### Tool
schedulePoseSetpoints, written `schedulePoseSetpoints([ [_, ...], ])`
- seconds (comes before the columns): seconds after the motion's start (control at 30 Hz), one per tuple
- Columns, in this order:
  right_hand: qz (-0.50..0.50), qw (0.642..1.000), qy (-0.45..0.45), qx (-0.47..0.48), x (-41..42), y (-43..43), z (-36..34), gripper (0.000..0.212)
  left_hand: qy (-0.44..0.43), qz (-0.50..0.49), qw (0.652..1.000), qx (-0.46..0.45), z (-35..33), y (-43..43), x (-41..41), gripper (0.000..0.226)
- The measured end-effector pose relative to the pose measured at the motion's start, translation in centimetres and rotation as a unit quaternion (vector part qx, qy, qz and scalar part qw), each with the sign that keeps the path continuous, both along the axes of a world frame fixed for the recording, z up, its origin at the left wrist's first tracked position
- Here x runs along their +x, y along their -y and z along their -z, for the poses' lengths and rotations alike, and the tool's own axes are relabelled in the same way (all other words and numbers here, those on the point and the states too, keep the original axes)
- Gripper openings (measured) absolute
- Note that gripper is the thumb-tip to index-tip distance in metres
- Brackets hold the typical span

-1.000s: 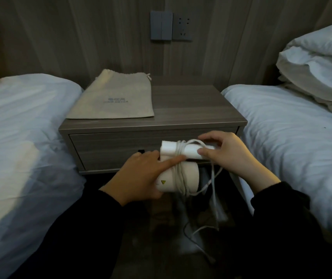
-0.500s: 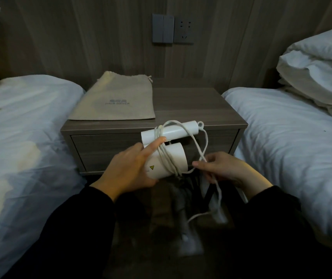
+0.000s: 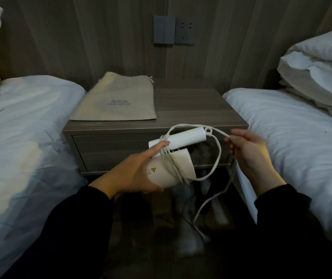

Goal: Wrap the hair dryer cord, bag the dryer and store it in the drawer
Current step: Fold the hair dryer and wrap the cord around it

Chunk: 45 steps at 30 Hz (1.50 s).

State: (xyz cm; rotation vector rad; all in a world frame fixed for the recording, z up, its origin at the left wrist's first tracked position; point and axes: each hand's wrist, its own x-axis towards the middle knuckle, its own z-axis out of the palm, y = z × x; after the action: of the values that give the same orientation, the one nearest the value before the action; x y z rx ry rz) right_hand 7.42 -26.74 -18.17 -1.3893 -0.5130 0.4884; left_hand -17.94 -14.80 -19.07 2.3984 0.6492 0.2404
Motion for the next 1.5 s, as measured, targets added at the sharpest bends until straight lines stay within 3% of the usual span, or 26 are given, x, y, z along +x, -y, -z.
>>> schedulePoseSetpoints([
  [0.13, 0.005, 0.996, -0.063, -0.055, 0.5, -0.7, 2.6, 0.021, 0.047, -0.004, 0.994, -0.101, 0.3, 0.5, 0.3, 0.108],
  [0.23, -0.105, 0.984, -0.068, -0.125, -0.6, -0.5, 2.4, 0.027, 0.118, -0.036, 0.981, -0.147, 0.5, 0.3, 0.8, 0.105],
  [0.43, -0.285, 0.949, -0.002, -0.134, -3.6, 0.2, -0.5, 0.016, 0.164, -0.104, 0.966, -0.173, 0.3, -0.1, 0.8, 0.11],
  [0.47, -0.297, 0.944, 0.026, -0.139, -3.9, 0.2, -0.7, 0.025, 0.164, -0.107, 0.966, -0.171, 0.2, 0.0, 0.8, 0.111],
  [0.57, -0.267, 0.945, 0.088, -0.169, -4.8, 0.2, -0.9, 0.054, 0.171, -0.117, 0.964, -0.167, 0.1, 0.5, 1.1, 0.113],
  [0.67, -0.198, 0.952, 0.14, -0.185, -5.7, 0.0, -0.6, 0.044, 0.168, -0.124, 0.965, -0.158, 0.4, 0.9, 1.4, 0.113],
  [0.77, -0.174, 0.961, 0.131, -0.173, -6.3, -0.2, 0.0, 0.044, 0.171, -0.13, 0.968, -0.128, 0.6, 1.4, 1.7, 0.111],
  [0.93, -0.247, 0.959, 0.05, -0.129, -6.3, -0.3, -0.1, 0.057, 0.196, -0.145, 0.965, -0.101, 0.1, 2.2, 1.7, 0.111],
  [1.03, -0.28, 0.946, 0.069, -0.147, -6.5, -0.1, 0.2, 0.058, 0.189, -0.147, 0.966, -0.097, -0.2, 2.5, 1.7, 0.112],
  [1.23, -0.253, 0.938, 0.11, -0.211, -6.7, 0.4, -0.1, 0.023, 0.174, -0.144, 0.97, -0.092, 0.1, 2.9, 2.0, 0.112],
  [1.37, -0.216, 0.933, 0.175, -0.231, -7.0, 0.0, -0.4, 0.038, 0.183, -0.146, 0.968, -0.087, -0.2, 2.6, 1.9, 0.11],
  [1.5, -0.253, 0.892, 0.234, -0.293, -7.0, 0.3, -2.2, 0.048, 0.175, -0.159, 0.971, -0.023, -0.8, 2.5, 1.5, 0.108],
])
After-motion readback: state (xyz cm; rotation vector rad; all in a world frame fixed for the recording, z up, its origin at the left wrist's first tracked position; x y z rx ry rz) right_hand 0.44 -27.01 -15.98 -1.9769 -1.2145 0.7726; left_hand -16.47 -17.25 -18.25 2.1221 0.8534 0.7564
